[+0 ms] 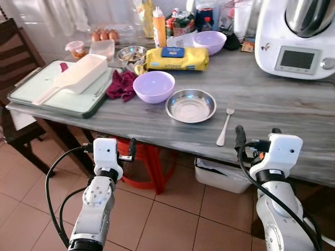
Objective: Setting the table
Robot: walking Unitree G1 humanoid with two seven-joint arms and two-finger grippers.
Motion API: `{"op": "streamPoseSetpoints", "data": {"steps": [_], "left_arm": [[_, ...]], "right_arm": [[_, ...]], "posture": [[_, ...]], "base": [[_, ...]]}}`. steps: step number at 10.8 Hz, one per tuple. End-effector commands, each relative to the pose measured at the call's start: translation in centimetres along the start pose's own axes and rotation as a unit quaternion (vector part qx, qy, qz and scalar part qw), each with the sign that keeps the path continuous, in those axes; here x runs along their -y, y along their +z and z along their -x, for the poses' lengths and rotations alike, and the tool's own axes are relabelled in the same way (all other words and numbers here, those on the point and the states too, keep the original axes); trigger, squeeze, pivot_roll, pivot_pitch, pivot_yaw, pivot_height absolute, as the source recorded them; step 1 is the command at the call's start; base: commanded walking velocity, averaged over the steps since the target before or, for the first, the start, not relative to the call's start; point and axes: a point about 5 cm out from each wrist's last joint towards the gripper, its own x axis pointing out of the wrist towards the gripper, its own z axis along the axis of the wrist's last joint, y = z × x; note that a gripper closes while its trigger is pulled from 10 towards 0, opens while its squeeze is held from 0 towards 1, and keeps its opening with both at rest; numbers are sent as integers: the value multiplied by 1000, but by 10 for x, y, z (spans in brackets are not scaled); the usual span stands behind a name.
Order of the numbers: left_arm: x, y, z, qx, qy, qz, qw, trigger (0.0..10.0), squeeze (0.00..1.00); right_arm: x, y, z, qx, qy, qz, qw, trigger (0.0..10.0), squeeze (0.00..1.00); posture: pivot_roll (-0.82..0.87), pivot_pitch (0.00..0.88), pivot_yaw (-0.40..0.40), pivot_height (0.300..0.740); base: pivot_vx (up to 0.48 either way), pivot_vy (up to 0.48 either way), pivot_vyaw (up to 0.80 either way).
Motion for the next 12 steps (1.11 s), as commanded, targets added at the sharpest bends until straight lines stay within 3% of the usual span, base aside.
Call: {"op": "streamPoseSetpoints", "data": {"steps": [1, 5, 12], "left_arm": [[-5, -2, 1, -10, 12, -12, 1000, 10000, 0], [-5, -2, 0, -14, 18, -15, 1000, 10000, 0], [-11, 2, -6, -15, 28, -24, 999, 10000, 0]], "right_arm": [[-1, 0, 0, 2, 4, -3, 1000, 10000, 0], [4, -6, -1, -9, -5, -11, 1000, 10000, 0], [6, -7, -4, -11, -12, -16, 1000, 10000, 0]], "posture": [[-130, 76, 100, 740], [-133, 83, 104, 740], [-131, 84, 111, 740]], "base": [[0, 0, 0], [0, 0, 0], [-290, 0, 0]]}}
